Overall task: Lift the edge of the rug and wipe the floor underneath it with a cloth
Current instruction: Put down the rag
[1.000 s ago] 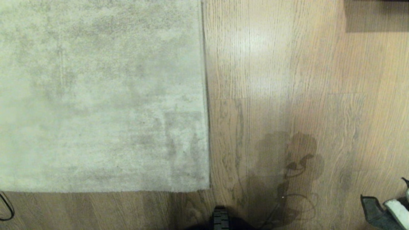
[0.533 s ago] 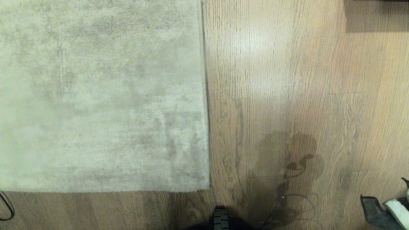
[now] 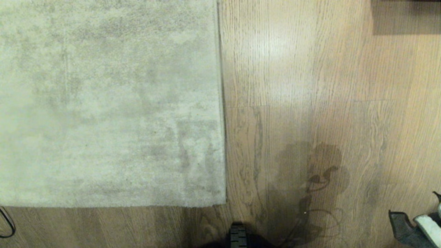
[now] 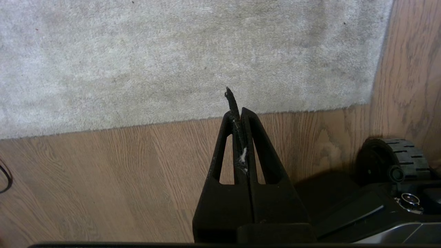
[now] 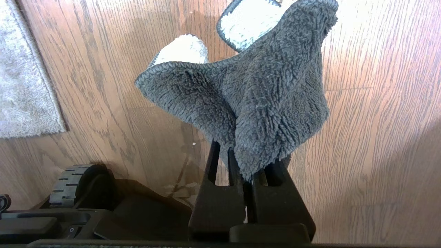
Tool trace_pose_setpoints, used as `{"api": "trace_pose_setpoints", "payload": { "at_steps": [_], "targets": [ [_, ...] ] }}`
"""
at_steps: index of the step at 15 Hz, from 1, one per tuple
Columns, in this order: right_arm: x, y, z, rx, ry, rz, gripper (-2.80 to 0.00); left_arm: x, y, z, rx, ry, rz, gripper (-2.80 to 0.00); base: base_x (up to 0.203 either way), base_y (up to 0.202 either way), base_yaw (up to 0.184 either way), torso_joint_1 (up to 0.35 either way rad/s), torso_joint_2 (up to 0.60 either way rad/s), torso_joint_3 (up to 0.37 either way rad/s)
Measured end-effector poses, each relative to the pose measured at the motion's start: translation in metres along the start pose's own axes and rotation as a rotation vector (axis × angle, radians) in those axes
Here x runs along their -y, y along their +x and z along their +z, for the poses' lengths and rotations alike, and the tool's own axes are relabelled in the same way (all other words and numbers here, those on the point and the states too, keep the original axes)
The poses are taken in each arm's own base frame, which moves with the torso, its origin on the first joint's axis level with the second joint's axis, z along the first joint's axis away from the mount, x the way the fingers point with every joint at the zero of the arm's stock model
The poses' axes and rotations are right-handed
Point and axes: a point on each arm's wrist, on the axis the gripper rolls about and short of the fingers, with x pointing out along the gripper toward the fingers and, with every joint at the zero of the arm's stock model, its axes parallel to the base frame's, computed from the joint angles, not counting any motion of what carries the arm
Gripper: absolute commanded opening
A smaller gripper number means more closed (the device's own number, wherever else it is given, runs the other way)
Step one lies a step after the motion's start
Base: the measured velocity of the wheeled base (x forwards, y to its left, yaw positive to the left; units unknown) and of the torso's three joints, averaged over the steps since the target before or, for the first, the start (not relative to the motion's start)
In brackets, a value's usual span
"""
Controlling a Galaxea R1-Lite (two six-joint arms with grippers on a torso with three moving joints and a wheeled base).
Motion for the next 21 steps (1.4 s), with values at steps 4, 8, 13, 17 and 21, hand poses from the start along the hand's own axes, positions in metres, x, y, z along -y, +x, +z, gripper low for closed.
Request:
{"api": "trace_pose_setpoints", "payload": {
  "at_steps": [4, 8, 13, 17, 21],
  "targets": [
    [0.0000, 0.0000, 0.0000, 0.000, 0.000, 0.000, -2.80, 0.0000, 0.0000, 0.0002, 0.001, -0.023, 0.001, -2.80, 0.000, 0.000, 0.000, 0.000, 0.00, 0.000],
    [0.0000, 0.0000, 0.0000, 0.000, 0.000, 0.001, -2.80, 0.0000, 0.0000, 0.0003, 0.003, -0.021, 0.001, -2.80, 0.001, -0.153, 0.005, 0.004, 0.00, 0.003],
    [0.0000, 0.0000, 0.0000, 0.000, 0.000, 0.000, -2.80, -0.0002, 0.0017, 0.0022, 0.056, -0.015, 0.003, -2.80, 0.000, -0.193, 0.001, 0.002, 0.00, 0.003],
    [0.0000, 0.0000, 0.0000, 0.000, 0.000, 0.000, -2.80, -0.0001, 0.0026, 0.0007, 0.058, -0.016, 0.004, -2.80, 0.000, -0.195, 0.003, 0.002, 0.00, 0.002],
    [0.0000, 0.0000, 0.0000, 0.000, 0.000, 0.000, -2.80, -0.0001, 0.0027, 0.0005, 0.058, -0.017, 0.004, -2.80, 0.000, -0.192, 0.001, 0.002, 0.00, 0.004]
  ]
}}
